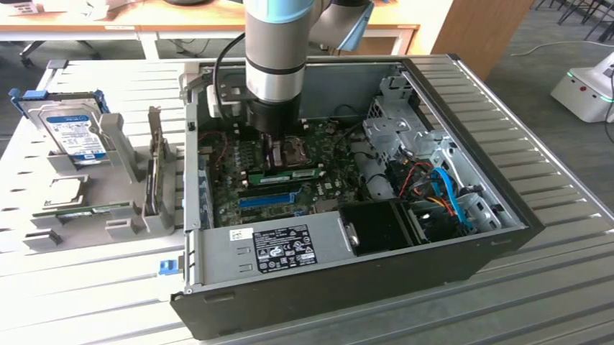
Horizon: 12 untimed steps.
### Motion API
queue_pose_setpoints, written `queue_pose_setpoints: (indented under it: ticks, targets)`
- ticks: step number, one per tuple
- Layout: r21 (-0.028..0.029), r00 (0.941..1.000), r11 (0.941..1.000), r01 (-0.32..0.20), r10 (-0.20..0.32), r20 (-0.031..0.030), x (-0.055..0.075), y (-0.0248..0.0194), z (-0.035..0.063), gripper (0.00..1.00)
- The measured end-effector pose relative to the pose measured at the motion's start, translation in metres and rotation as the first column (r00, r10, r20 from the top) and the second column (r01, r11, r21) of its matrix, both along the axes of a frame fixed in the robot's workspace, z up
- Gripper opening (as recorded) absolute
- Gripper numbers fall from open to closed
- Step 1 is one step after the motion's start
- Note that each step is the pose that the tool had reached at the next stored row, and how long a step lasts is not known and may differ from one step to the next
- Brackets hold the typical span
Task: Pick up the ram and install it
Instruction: 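Press down the ram until it locks into place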
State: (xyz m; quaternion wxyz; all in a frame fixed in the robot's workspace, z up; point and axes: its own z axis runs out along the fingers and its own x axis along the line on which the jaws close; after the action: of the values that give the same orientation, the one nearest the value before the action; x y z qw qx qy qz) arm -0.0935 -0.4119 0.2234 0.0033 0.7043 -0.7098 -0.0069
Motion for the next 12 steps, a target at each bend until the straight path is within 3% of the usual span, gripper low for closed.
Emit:
queue_pose_setpoints:
  ticks: [12]
  targets:
    - [0.0003,1.0,1.0,0.0,0.0,0.0004,0.0,0.0001,-0.0006,0.11]
